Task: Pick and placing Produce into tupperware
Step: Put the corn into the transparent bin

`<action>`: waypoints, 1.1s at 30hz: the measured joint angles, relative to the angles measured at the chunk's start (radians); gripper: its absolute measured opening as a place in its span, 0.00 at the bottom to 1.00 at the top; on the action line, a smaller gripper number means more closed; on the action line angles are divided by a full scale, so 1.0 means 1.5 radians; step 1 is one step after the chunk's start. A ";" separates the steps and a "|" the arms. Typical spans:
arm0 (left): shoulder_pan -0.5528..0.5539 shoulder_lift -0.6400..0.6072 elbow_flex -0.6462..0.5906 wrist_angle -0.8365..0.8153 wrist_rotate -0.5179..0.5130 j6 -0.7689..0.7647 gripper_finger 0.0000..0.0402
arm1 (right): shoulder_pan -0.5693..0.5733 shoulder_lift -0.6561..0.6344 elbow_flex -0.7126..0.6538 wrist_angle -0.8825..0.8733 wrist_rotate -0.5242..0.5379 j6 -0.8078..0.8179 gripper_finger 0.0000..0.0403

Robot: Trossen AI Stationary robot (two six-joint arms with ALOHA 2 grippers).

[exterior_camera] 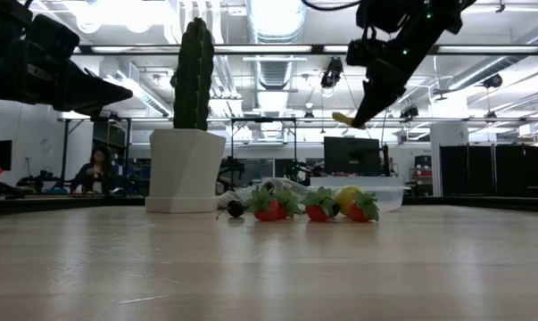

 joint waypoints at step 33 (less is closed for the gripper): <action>0.000 0.000 0.000 0.000 0.000 0.000 0.00 | -0.179 0.218 0.014 0.016 -0.034 -0.033 0.02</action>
